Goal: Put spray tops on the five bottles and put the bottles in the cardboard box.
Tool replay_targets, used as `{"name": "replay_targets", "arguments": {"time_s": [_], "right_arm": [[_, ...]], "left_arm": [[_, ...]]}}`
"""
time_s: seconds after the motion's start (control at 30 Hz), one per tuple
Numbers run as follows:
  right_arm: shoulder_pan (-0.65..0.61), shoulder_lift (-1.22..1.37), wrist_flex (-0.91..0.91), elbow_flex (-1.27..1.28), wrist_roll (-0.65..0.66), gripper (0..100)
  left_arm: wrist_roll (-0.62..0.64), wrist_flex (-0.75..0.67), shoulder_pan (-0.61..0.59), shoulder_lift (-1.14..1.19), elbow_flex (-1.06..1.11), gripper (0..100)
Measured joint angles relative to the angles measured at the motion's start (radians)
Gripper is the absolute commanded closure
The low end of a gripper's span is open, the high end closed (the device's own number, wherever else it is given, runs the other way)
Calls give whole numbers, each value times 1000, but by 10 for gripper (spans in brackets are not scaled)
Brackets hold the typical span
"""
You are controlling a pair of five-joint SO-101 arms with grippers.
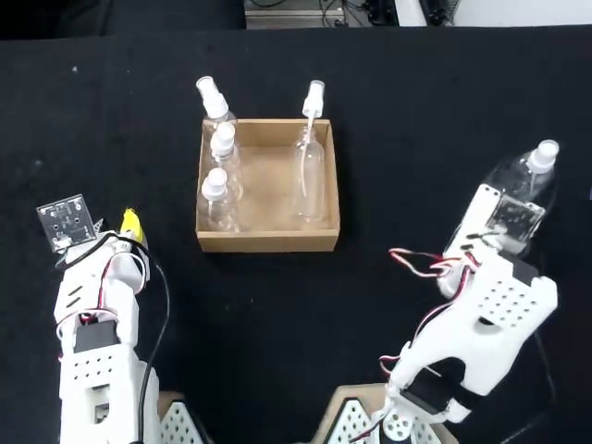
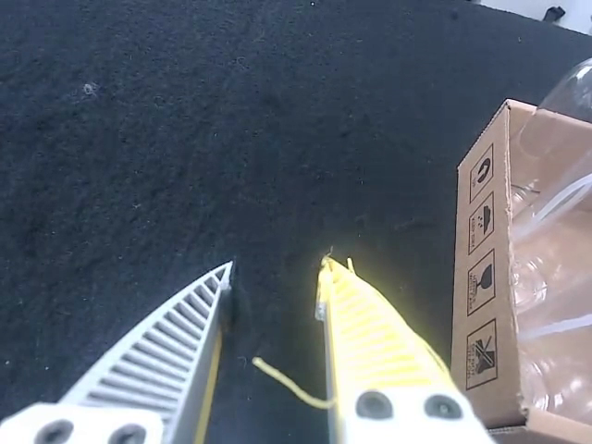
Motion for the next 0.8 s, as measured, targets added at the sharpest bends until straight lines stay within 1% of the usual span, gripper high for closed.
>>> {"name": "replay_targets", "arguments": {"time_s": [0.13, 0.4, 0.5, 0.57, 0.63, 0.73, 0.8], "right_arm": [[18, -15, 218, -68, 2, 858], [18, -201, 821, -241, 2, 856], [18, -212, 990, -321, 2, 856], [18, -212, 1008, -331, 5, 857], [18, -212, 988, -328, 6, 857], [18, -172, 839, -281, 9, 857], [18, -137, 697, -235, 11, 857]], "left_arm": [[0, 0, 0, 0, 0, 873], [0, 0, 0, 0, 0, 873], [0, 0, 0, 0, 0, 873], [0, 0, 0, 0, 0, 873], [0, 0, 0, 0, 0, 873], [0, 0, 0, 0, 0, 873], [0, 0, 0, 0, 0, 873]]}}
